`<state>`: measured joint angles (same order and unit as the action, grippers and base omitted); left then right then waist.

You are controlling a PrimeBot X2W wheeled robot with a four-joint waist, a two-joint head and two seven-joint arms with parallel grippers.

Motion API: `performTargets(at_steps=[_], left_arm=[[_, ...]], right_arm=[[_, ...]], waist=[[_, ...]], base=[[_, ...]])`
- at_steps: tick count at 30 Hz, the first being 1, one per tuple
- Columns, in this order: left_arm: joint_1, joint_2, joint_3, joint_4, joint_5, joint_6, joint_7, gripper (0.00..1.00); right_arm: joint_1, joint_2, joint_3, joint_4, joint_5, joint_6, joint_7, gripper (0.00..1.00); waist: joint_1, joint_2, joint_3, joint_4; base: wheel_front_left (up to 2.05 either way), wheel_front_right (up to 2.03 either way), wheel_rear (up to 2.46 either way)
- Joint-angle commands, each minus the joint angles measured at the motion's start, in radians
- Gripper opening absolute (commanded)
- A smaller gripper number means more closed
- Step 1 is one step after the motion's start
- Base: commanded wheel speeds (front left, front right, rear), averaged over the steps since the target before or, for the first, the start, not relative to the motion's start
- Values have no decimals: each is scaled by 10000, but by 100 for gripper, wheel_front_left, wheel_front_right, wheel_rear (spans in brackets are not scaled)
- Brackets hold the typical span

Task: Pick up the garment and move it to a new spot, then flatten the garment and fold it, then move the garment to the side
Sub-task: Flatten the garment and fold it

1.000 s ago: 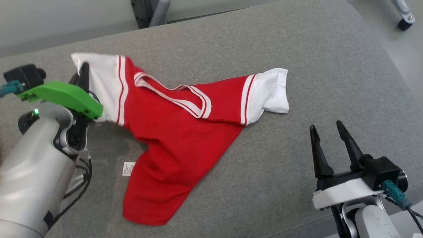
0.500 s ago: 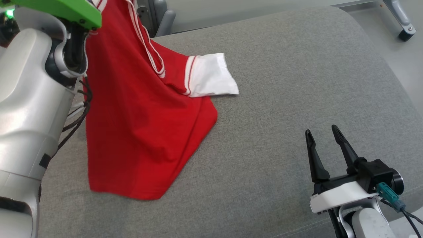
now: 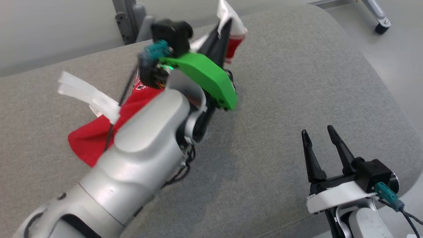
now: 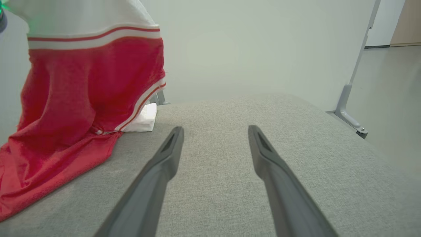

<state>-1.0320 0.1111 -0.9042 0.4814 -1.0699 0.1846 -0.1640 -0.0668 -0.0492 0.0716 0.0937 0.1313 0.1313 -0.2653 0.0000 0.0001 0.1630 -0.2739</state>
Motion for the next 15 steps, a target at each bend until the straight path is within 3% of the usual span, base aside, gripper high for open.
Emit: performTargets(at_steps=[1, 9, 15], left_arm=[[449, -152, -410, -134, 98, 47, 103, 0], [1377, -523, -2245, 139, 622, 79, 461, 0], [1593, -577, -2712, 588, 444, 47, 356, 0]], right_arm=[[-121, -25, 32, -28, 174, -11, 17, 100], [-549, -19, 410, -181, 807, -11, 17, 100], [-519, -19, 590, -215, 1161, -11, 17, 100]], waist=[[0, -1, 237, -416], [0, -1, 1205, -1753], [0, -1, 1721, -2476]], base=[[0, 0, 0], [0, 0, 0], [0, 0, 0]])
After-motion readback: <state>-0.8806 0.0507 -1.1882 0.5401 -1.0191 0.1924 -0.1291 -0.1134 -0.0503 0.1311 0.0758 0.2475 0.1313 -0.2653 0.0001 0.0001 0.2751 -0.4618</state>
